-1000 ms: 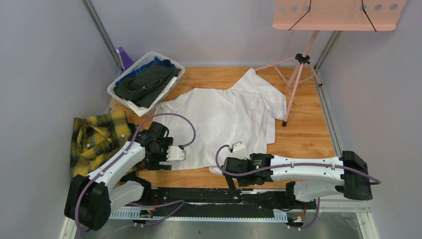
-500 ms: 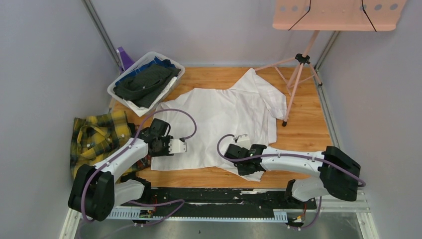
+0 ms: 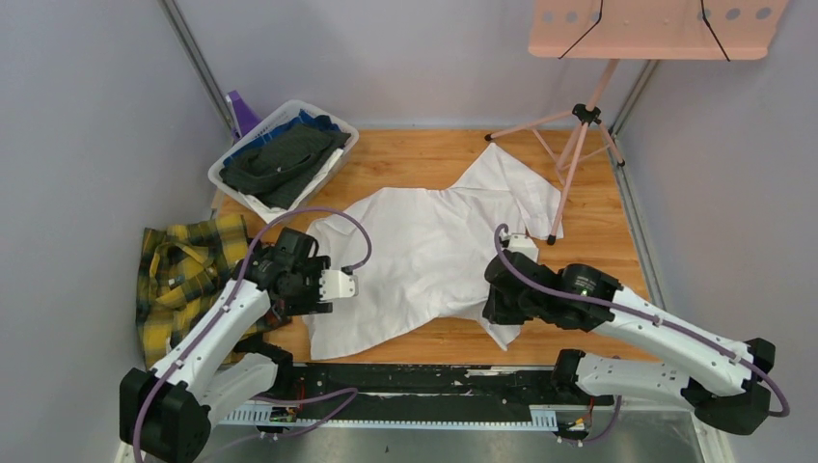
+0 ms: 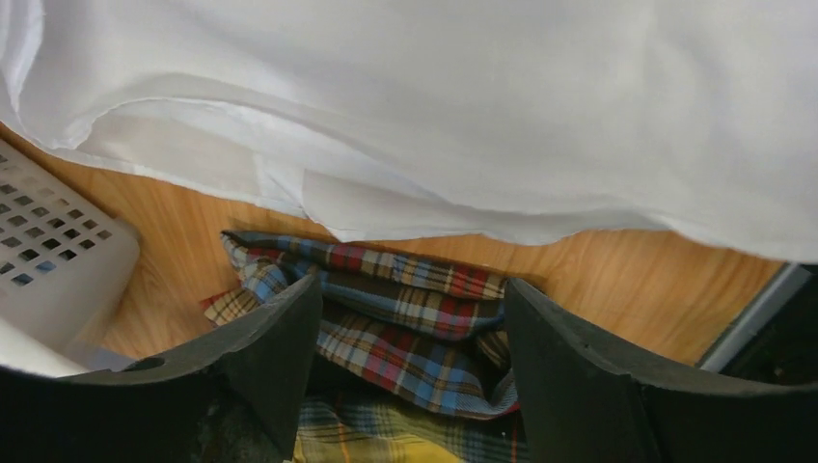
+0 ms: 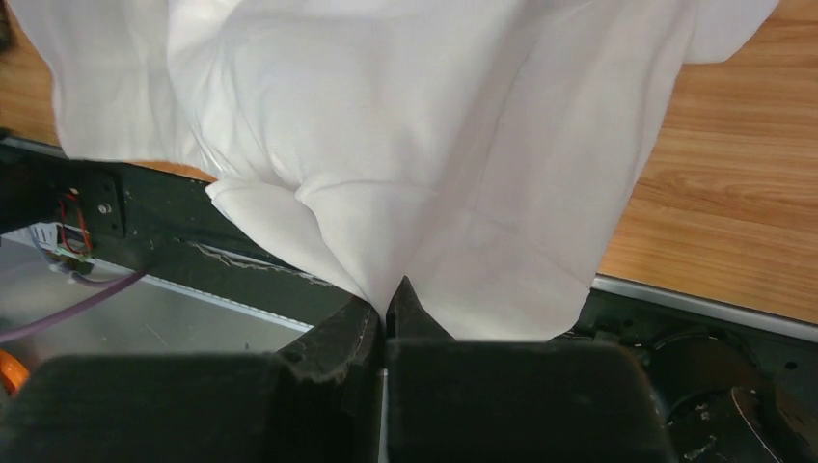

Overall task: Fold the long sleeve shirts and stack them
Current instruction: Flatten out the shirt at the center of the board.

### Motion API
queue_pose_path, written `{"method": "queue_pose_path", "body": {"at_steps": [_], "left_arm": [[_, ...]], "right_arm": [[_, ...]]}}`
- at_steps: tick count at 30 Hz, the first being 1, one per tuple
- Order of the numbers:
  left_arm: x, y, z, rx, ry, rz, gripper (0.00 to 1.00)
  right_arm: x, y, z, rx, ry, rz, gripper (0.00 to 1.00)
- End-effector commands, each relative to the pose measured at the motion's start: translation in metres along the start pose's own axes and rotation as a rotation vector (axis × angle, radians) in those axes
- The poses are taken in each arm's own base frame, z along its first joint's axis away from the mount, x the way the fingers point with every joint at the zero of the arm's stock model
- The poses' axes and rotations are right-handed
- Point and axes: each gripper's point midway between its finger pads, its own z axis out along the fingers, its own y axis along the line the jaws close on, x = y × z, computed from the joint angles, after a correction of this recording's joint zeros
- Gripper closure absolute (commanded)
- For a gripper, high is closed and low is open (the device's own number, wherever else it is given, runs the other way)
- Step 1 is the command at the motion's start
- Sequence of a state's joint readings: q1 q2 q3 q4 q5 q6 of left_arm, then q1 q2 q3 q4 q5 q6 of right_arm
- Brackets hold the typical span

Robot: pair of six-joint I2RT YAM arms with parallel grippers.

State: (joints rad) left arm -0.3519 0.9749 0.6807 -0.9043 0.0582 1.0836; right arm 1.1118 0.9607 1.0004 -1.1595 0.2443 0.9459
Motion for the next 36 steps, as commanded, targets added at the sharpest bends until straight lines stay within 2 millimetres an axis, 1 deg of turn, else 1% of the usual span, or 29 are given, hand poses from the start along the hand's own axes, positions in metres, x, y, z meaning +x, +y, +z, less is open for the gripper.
{"method": "queue_pose_path", "body": {"at_steps": [1,2,3,4,6,7,8,9,10,11,13,14,15,17,19,20,21,22,24,27,28,29,30,31,32,33,34,35,36], "left_arm": [[-0.003,-0.029,0.0,0.11,-0.047,0.018,0.22],[-0.005,-0.033,0.003,0.137,-0.056,0.009,0.22],[-0.007,-0.037,0.002,0.161,-0.061,-0.001,0.18],[-0.012,-0.042,0.003,0.193,-0.079,-0.007,0.17],[-0.022,-0.053,0.002,0.238,-0.105,0.0,0.16],[-0.028,-0.061,0.002,0.267,-0.117,0.021,0.16],[-0.031,-0.065,0.001,0.272,-0.125,0.036,0.18],[-0.036,-0.073,0.002,0.293,-0.13,0.067,0.23],[-0.039,-0.076,0.002,0.3,-0.134,0.083,0.26],[-0.043,-0.083,0.0,0.323,-0.137,0.113,0.34],[-0.049,-0.091,-0.003,0.358,-0.148,0.148,0.44],[-0.052,-0.094,-0.005,0.37,-0.153,0.17,0.45],[-0.051,-0.099,-0.006,0.398,-0.147,0.186,0.46],[-0.049,-0.102,-0.008,0.421,-0.132,0.238,0.45],[-0.05,-0.098,-0.01,0.419,-0.119,0.282,0.43],[-0.055,-0.092,-0.013,0.405,-0.125,0.302,0.38],[-0.056,-0.089,-0.014,0.407,-0.117,0.31,0.19],[-0.062,-0.083,-0.017,0.394,-0.127,0.316,0.05],[-0.071,-0.08,-0.019,0.409,-0.144,0.313,0.01],[-0.074,-0.088,-0.011,0.447,-0.129,0.335,0.0],[-0.073,-0.08,-0.007,0.395,-0.102,0.347,0.0],[-0.07,-0.078,-0.002,0.367,-0.076,0.37,0.0],[-0.066,-0.056,0.0,0.257,-0.024,0.386,0.0],[-0.067,-0.041,-0.003,0.187,-0.001,0.404,0.0],[-0.066,-0.015,-0.011,0.068,0.044,0.414,0.0],[-0.075,0.004,-0.027,-0.009,0.034,0.425,0.0],[-0.08,0.019,-0.045,-0.087,0.02,0.417,0.0],[-0.093,0.04,-0.066,-0.177,-0.034,0.372,0.0],[-0.097,0.047,-0.081,-0.235,-0.079,0.33,0.0]], "right_arm": [[-0.002,-0.022,-0.009,0.1,0.036,0.013,1.0],[-0.002,-0.021,-0.004,0.107,0.047,0.007,1.0],[-0.002,-0.02,-0.001,0.107,0.054,0.001,1.0],[-0.001,-0.018,0.003,0.103,0.058,-0.006,1.0],[-0.005,-0.015,0.007,0.095,0.055,-0.013,1.0],[-0.007,-0.014,0.008,0.094,0.051,-0.015,1.0],[-0.011,-0.014,0.009,0.091,0.045,-0.016,1.0],[-0.016,-0.014,0.011,0.087,0.038,-0.016,1.0],[-0.022,-0.013,0.012,0.081,0.032,-0.016,1.0],[-0.029,-0.013,0.013,0.074,0.02,-0.012,1.0],[-0.045,-0.01,0.016,0.049,-0.001,-0.008,1.0],[-0.052,-0.009,0.018,0.041,-0.008,-0.006,1.0],[-0.062,-0.008,0.02,0.029,-0.018,0.005,1.0],[-0.078,-0.004,0.027,0.009,-0.032,-0.001,1.0],[-0.093,0.0,0.035,0.001,-0.038,-0.009,1.0],[-0.1,0.0,0.042,0.009,-0.037,-0.011,1.0],[-0.108,0.001,0.046,0.006,-0.042,-0.015,1.0],[-0.115,0.001,0.051,0.003,-0.042,-0.012,1.0],[-0.127,0.001,0.06,-0.003,-0.05,-0.006,1.0],[-0.143,-0.006,0.074,0.002,-0.058,0.013,1.0],[-0.145,-0.006,0.078,-0.017,-0.047,0.022,1.0],[-0.149,-0.01,0.084,-0.015,-0.045,0.033,1.0],[-0.153,-0.016,0.091,-0.014,-0.04,0.051,1.0],[-0.157,-0.02,0.097,-0.018,-0.034,0.067,1.0],[-0.159,-0.027,0.105,-0.014,-0.019,0.089,1.0],[-0.161,-0.031,0.111,-0.014,-0.007,0.101,1.0],[-0.161,-0.034,0.115,-0.017,0.006,0.11,1.0],[-0.161,-0.035,0.119,-0.02,0.019,0.116,1.0],[-0.16,-0.035,0.123,-0.023,0.028,0.115,1.0]]}}
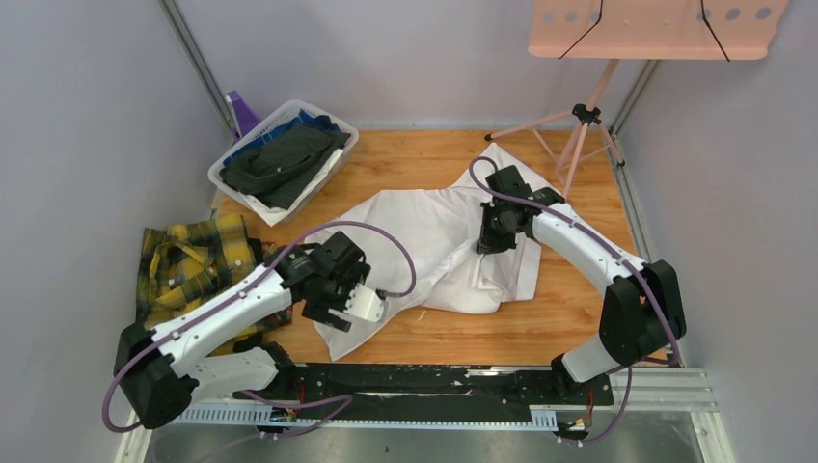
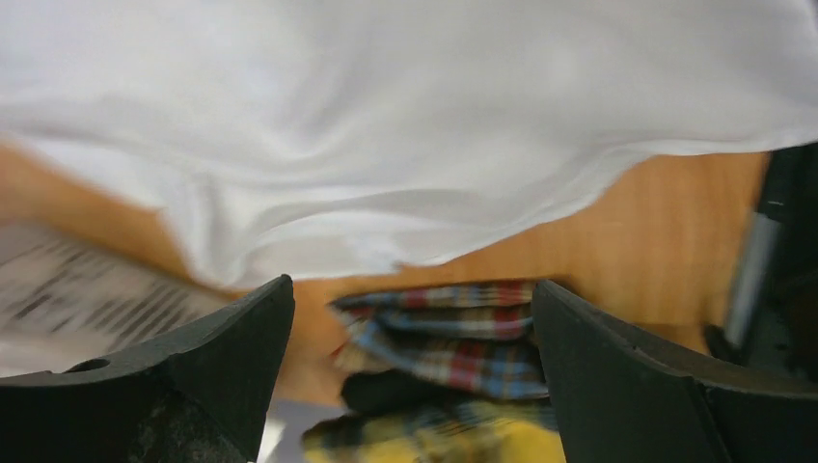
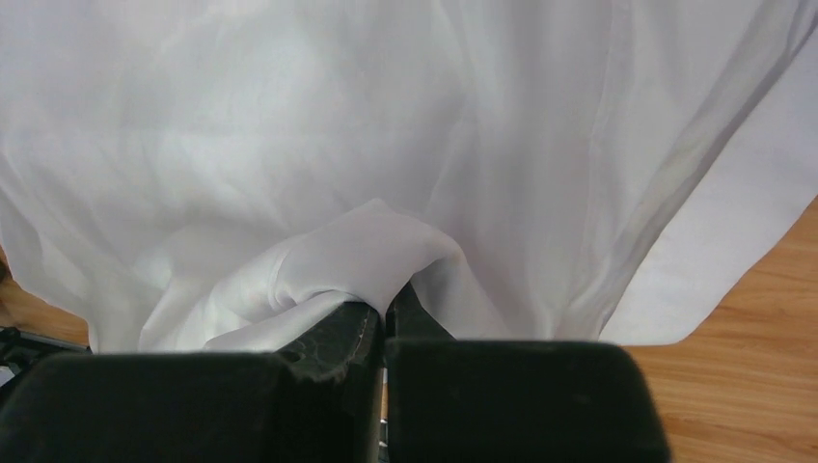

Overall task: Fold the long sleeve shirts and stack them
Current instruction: Flatten out the shirt at the center of the board.

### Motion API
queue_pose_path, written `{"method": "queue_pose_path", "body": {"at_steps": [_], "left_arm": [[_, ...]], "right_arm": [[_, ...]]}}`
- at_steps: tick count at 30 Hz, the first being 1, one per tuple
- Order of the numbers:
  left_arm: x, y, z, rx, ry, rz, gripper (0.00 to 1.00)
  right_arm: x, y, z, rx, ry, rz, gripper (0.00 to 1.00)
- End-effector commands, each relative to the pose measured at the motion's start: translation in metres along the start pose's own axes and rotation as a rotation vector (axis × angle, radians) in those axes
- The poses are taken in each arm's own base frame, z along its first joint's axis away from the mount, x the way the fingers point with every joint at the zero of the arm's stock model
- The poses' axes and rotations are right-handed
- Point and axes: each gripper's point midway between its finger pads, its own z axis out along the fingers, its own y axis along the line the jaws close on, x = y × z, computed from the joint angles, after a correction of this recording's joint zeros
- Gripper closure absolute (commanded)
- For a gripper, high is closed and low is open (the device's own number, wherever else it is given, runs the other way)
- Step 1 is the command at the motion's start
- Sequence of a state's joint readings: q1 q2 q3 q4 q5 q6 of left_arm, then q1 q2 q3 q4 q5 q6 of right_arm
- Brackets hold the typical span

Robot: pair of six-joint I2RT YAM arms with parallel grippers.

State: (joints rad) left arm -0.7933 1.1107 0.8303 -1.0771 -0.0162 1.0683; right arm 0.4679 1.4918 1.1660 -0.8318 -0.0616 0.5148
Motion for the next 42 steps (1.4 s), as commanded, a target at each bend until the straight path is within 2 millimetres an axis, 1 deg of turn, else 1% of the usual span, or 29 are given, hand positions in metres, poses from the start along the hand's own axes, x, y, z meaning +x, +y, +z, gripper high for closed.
{"method": "queue_pose_path", "body": {"at_steps": [1,2,3,5,6,7,8,9,11,12,13,14,19,22,23,24,25,26,28,30,34,35,36,37,38,39,40,41,42], "left_arm": [[0.004,0.079,-0.088,-0.457,-0.049,-0.133,0.0],[0.001,0.074,-0.09,-0.458,-0.096,-0.141,0.0],[0.002,0.059,-0.078,-0.397,-0.103,-0.142,0.0],[-0.022,0.027,-0.061,-0.252,-0.24,-0.144,0.01],[-0.029,0.019,-0.06,-0.233,-0.282,-0.159,0.01],[-0.043,0.006,-0.055,-0.176,-0.357,-0.177,0.02],[-0.05,0.0,-0.058,-0.168,-0.407,-0.18,0.02],[-0.066,-0.012,-0.061,-0.128,-0.499,-0.182,0.02],[-0.085,-0.029,-0.066,-0.056,-0.614,-0.175,0.0],[-0.09,-0.036,-0.061,-0.02,-0.633,-0.184,0.0],[-0.096,-0.037,-0.06,-0.007,-0.658,-0.183,0.0],[-0.098,-0.043,-0.051,0.027,-0.653,-0.193,0.0],[-0.114,-0.04,-0.02,0.117,-0.621,-0.228,0.0],[-0.132,-0.036,-0.011,0.126,-0.622,-0.223,0.0],[-0.136,-0.036,-0.004,0.115,-0.588,-0.209,0.0],[-0.144,-0.028,0.0,0.078,-0.6,-0.22,0.0],[-0.14,-0.02,0.007,0.021,-0.558,-0.231,0.0],[-0.145,-0.018,0.011,-0.012,-0.561,-0.217,0.0],[-0.14,-0.011,0.022,-0.079,-0.509,-0.228,0.0],[-0.127,-0.005,0.032,-0.133,-0.443,-0.246,0.0],[-0.115,-0.004,0.038,-0.158,-0.385,-0.256,0.03],[-0.113,-0.003,0.038,-0.166,-0.372,-0.242,0.08],[-0.106,0.001,0.039,-0.192,-0.338,-0.241,0.12],[-0.1,0.002,0.039,-0.206,-0.308,-0.223,0.21],[-0.092,0.006,0.039,-0.234,-0.267,-0.22,0.25],[-0.084,0.003,0.04,-0.23,-0.23,-0.207,0.34],[-0.077,0.003,0.041,-0.237,-0.194,-0.211,0.39],[-0.07,-0.002,0.042,-0.22,-0.161,-0.211,0.49],[-0.067,-0.005,0.044,-0.208,-0.143,-0.214,0.53]], "right_arm": [[-0.021,0.014,0.01,-0.085,-0.024,-0.019,1.0],[-0.022,0.015,0.011,-0.089,-0.022,-0.022,1.0],[-0.023,0.015,0.012,-0.087,-0.024,-0.021,1.0],[-0.025,0.015,0.012,-0.084,-0.033,-0.022,1.0],[-0.028,0.015,0.012,-0.083,-0.041,-0.022,1.0],[-0.029,0.015,0.012,-0.083,-0.045,-0.022,1.0],[-0.032,0.016,0.013,-0.082,-0.049,-0.022,1.0],[-0.035,0.016,0.014,-0.081,-0.051,-0.022,1.0],[-0.04,0.018,0.017,-0.081,-0.055,-0.025,1.0],[-0.042,0.019,0.019,-0.081,-0.057,-0.026,1.0],[-0.044,0.02,0.02,-0.08,-0.058,-0.025,1.0],[-0.045,0.02,0.021,-0.081,-0.06,-0.026,1.0],[-0.05,0.016,0.02,-0.079,-0.079,-0.011,1.0],[-0.055,0.014,0.018,-0.081,-0.094,0.001,1.0],[-0.056,0.013,0.017,-0.079,-0.098,0.005,1.0],[-0.057,0.013,0.017,-0.08,-0.099,0.007,1.0],[-0.057,0.013,0.017,-0.082,-0.099,0.008,1.0],[-0.058,0.014,0.016,-0.086,-0.101,0.01,1.0],[-0.058,0.015,0.016,-0.09,-0.105,0.012,1.0],[-0.059,0.014,0.015,-0.088,-0.111,0.014,1.0],[-0.062,0.011,0.014,-0.083,-0.123,0.014,1.0],[-0.062,0.009,0.014,-0.081,-0.125,0.016,1.0],[-0.063,0.007,0.013,-0.079,-0.127,0.018,1.0],[-0.063,0.006,0.012,-0.079,-0.129,0.021,1.0],[-0.063,0.005,0.011,-0.079,-0.13,0.023,1.0],[-0.062,0.004,0.01,-0.08,-0.132,0.025,1.0],[-0.062,0.003,0.009,-0.082,-0.134,0.026,1.0],[-0.061,0.002,0.008,-0.081,-0.135,0.026,1.0],[-0.06,0.001,0.007,-0.082,-0.135,0.026,1.0]]}}
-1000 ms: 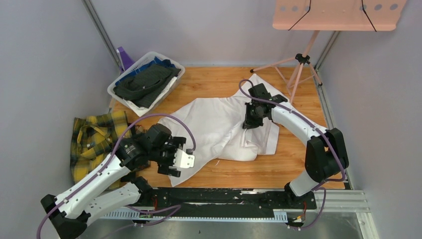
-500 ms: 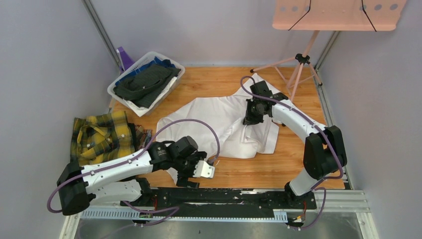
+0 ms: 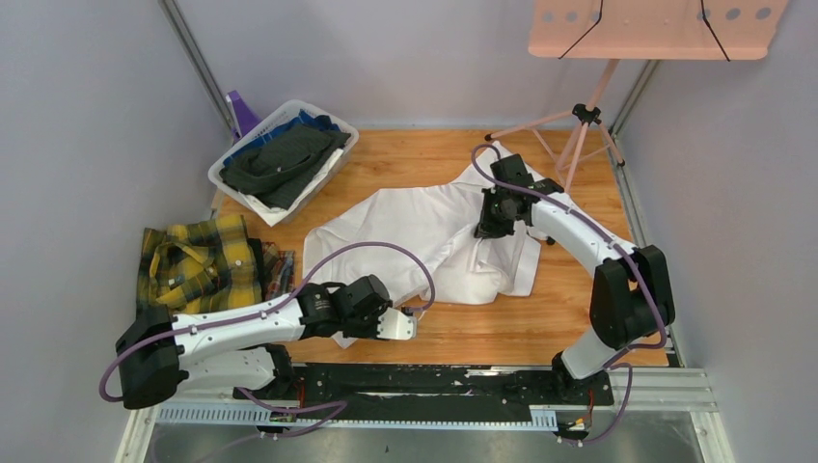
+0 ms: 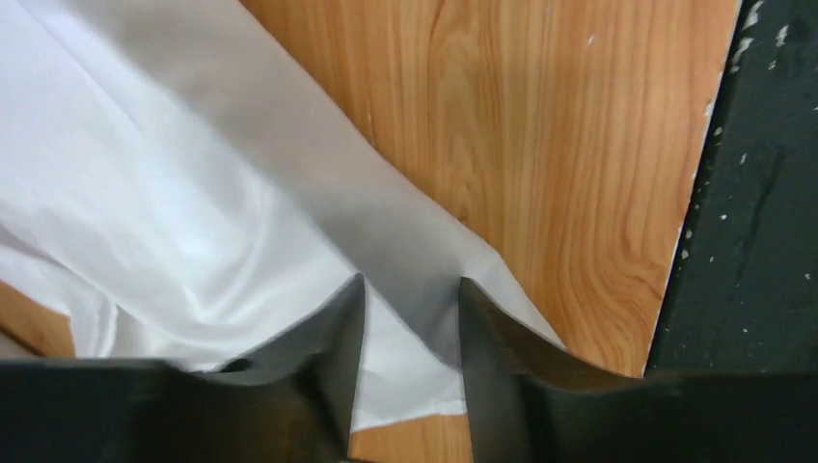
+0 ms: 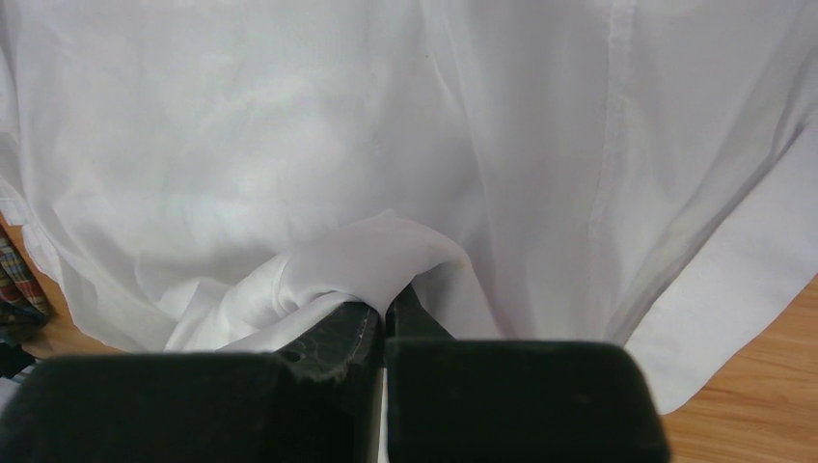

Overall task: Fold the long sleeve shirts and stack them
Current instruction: Flatten out the shirt at the center of the board.

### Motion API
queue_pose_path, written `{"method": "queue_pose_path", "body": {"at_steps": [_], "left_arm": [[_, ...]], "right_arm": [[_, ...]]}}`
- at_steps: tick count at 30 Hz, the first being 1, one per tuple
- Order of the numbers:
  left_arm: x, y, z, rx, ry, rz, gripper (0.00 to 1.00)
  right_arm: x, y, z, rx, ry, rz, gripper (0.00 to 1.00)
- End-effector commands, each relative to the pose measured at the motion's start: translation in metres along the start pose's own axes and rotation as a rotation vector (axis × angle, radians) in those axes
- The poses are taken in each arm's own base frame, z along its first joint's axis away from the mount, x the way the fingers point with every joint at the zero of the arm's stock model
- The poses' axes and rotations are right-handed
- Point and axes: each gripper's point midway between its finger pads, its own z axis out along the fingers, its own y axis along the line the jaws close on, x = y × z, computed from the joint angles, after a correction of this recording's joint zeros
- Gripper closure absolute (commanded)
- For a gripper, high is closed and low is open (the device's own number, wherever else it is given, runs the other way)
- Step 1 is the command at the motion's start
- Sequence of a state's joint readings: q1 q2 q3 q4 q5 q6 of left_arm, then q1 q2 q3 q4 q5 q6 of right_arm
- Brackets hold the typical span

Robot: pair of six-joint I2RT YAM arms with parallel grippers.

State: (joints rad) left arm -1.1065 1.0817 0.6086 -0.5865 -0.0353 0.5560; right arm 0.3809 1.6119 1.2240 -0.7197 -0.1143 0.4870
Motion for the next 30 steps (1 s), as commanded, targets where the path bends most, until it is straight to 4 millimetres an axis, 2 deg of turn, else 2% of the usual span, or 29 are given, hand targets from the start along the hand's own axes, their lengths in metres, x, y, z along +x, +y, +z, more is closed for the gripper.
{"method": "queue_pose_path", "body": {"at_steps": [1,2,4,5,9,12,15,16,18,21,23,26,27,28,29,30], "left_arm": [[0.026,0.004,-0.005,-0.032,0.135,0.02,0.63],[0.025,-0.001,-0.005,-0.006,0.13,0.021,0.71],[0.022,-0.008,-0.005,0.039,0.11,0.048,0.97],[0.02,-0.006,-0.004,0.038,0.104,0.055,1.0],[0.022,0.002,-0.014,0.033,0.131,0.124,1.0],[0.031,0.001,-0.038,0.097,0.18,0.202,1.0],[0.029,-0.005,-0.068,0.17,0.145,0.296,1.0],[0.035,-0.009,-0.078,0.186,0.153,0.308,1.0],[0.044,-0.004,-0.087,0.163,0.175,0.328,1.0],[0.065,0.001,-0.087,0.137,0.227,0.365,1.0],[0.071,0.012,-0.081,0.091,0.243,0.385,1.0],[0.079,0.035,-0.073,0.038,0.287,0.382,1.0],[0.075,0.049,-0.072,0.006,0.282,0.394,1.0],[0.083,0.058,-0.07,0.01,0.317,0.36,1.0],[0.079,0.072,-0.068,0.008,0.327,0.363,1.0],[0.086,0.082,-0.07,-0.002,0.346,0.325,1.0]], "right_arm": [[-0.017,0.006,-0.018,-0.045,-0.094,-0.019,1.0],[-0.016,0.006,-0.019,-0.047,-0.093,-0.017,1.0],[-0.014,0.006,-0.02,-0.055,-0.091,-0.015,1.0],[-0.014,0.006,-0.021,-0.057,-0.092,-0.015,1.0],[-0.006,0.005,-0.029,-0.067,-0.09,-0.018,1.0],[0.014,-0.001,-0.038,-0.07,-0.054,-0.021,1.0],[0.035,0.004,-0.062,-0.13,-0.025,-0.01,1.0],[0.042,0.008,-0.07,-0.163,-0.013,-0.008,1.0],[0.057,0.011,-0.084,-0.202,0.006,-0.005,1.0],[0.076,0.008,-0.096,-0.216,0.036,-0.019,1.0],[0.083,0.003,-0.099,-0.203,0.057,-0.026,1.0],[0.084,-0.002,-0.096,-0.172,0.073,-0.039,1.0],[0.083,-0.002,-0.095,-0.17,0.081,-0.051,1.0],[0.08,-0.002,-0.093,-0.16,0.081,-0.054,1.0],[0.078,-0.003,-0.091,-0.151,0.085,-0.056,1.0],[0.074,-0.002,-0.091,-0.147,0.075,-0.061,1.0]]}}
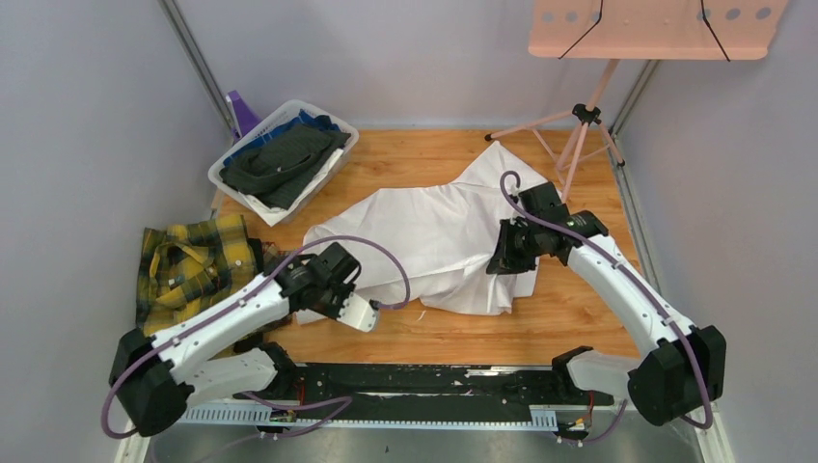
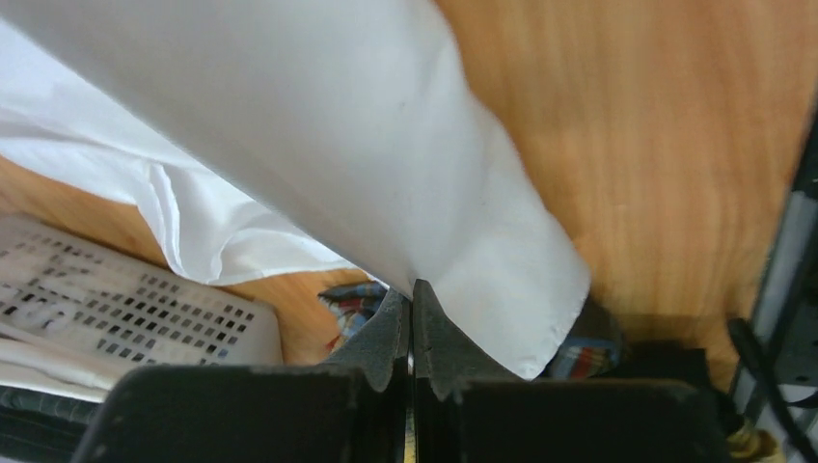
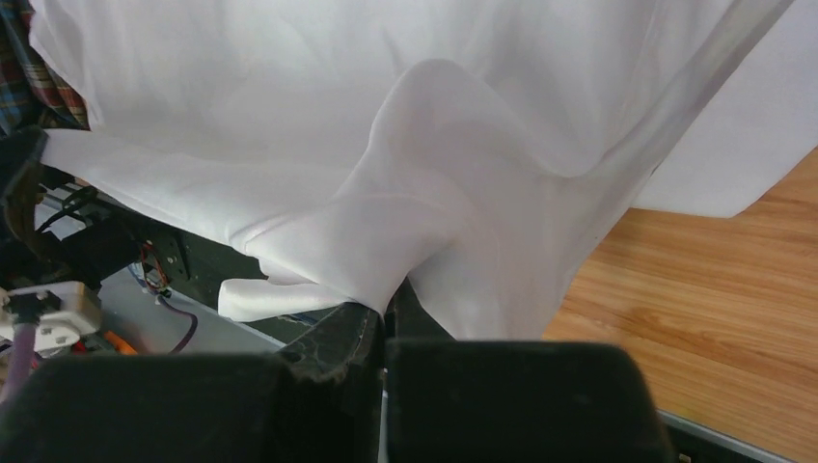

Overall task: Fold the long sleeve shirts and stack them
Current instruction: Flatten out the shirt at the center of the board.

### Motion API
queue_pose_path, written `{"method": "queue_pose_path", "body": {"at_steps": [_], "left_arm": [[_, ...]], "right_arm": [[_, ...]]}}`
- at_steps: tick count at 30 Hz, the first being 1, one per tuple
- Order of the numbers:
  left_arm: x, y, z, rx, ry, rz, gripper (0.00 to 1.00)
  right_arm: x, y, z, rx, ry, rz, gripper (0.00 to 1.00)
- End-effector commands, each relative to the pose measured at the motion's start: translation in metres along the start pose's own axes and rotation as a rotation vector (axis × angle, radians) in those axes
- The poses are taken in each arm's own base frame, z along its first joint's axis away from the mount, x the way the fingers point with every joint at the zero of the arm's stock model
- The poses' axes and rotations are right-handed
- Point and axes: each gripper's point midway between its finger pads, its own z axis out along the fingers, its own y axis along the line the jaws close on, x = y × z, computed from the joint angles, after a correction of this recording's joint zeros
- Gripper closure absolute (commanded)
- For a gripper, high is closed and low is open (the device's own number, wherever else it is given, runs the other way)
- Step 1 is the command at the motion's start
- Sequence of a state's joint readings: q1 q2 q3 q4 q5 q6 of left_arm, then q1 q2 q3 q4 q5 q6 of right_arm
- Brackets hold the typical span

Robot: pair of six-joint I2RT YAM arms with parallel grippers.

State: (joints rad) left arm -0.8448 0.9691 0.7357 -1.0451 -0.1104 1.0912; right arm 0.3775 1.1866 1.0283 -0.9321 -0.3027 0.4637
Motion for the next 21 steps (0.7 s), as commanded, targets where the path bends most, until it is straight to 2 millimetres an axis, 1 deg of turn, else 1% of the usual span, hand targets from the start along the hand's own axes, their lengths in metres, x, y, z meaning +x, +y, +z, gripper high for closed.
{"method": "queue_pose_path", "body": {"at_steps": [1,2,3,4,7,8,9,10,11,12,13,14,15,16,17,18,19,20,21], "left_arm": [[0.022,0.061,0.0,-0.064,0.081,0.006,1.0],[0.029,0.076,-0.005,-0.086,0.092,-0.022,1.0],[0.032,0.081,0.001,-0.071,0.105,-0.031,1.0],[0.035,0.09,-0.001,-0.082,0.111,-0.048,1.0],[0.038,0.1,0.01,-0.066,0.13,-0.053,0.99],[0.037,0.104,0.014,-0.078,0.13,-0.053,0.93],[0.039,0.104,0.019,-0.073,0.142,-0.05,0.89],[0.04,0.105,0.025,-0.08,0.15,-0.045,0.82],[0.044,0.106,0.029,-0.082,0.176,-0.043,0.79],[0.047,0.109,0.036,-0.112,0.186,-0.044,0.73],[0.056,0.11,0.039,-0.125,0.219,-0.054,0.7],[0.059,0.117,0.046,-0.173,0.227,-0.065,0.65],[0.071,0.12,0.048,-0.2,0.27,-0.087,0.63],[0.077,0.131,0.052,-0.274,0.286,-0.102,0.62],[0.093,0.135,0.052,-0.302,0.353,-0.123,0.61],[0.1,0.144,0.055,-0.351,0.377,-0.149,0.6],[0.111,0.146,0.051,-0.374,0.411,-0.203,0.48],[0.113,0.14,0.05,-0.35,0.413,-0.226,0.43],[0.112,0.141,0.045,-0.355,0.392,-0.282,0.22]], "right_arm": [[-0.013,-0.002,0.003,0.035,0.003,-0.035,1.0],[-0.017,-0.002,0.004,0.041,0.001,-0.038,1.0],[-0.021,-0.002,0.005,0.048,-0.004,-0.042,1.0],[-0.025,-0.002,0.007,0.054,-0.007,-0.045,1.0],[-0.038,-0.002,0.014,0.072,-0.016,-0.051,1.0],[-0.042,-0.002,0.016,0.072,-0.018,-0.052,1.0],[-0.046,-0.003,0.021,0.08,-0.018,-0.053,1.0],[-0.051,-0.005,0.025,0.098,-0.021,-0.053,1.0],[-0.058,-0.007,0.029,0.116,-0.028,-0.051,1.0],[-0.064,-0.009,0.035,0.133,-0.028,-0.046,1.0],[-0.072,-0.01,0.04,0.141,-0.038,-0.042,1.0],[-0.079,-0.01,0.048,0.15,-0.042,-0.034,1.0],[-0.088,-0.011,0.056,0.166,-0.05,-0.027,1.0],[-0.097,-0.012,0.063,0.185,-0.055,-0.021,1.0],[-0.103,-0.019,0.076,0.226,-0.043,-0.012,0.98],[-0.112,-0.027,0.08,0.291,-0.059,-0.01,0.9],[-0.119,-0.033,0.082,0.357,-0.07,-0.018,0.81],[-0.124,-0.032,0.08,0.403,-0.083,-0.032,0.71],[-0.127,-0.029,0.075,0.435,-0.1,-0.049,0.62]]}}
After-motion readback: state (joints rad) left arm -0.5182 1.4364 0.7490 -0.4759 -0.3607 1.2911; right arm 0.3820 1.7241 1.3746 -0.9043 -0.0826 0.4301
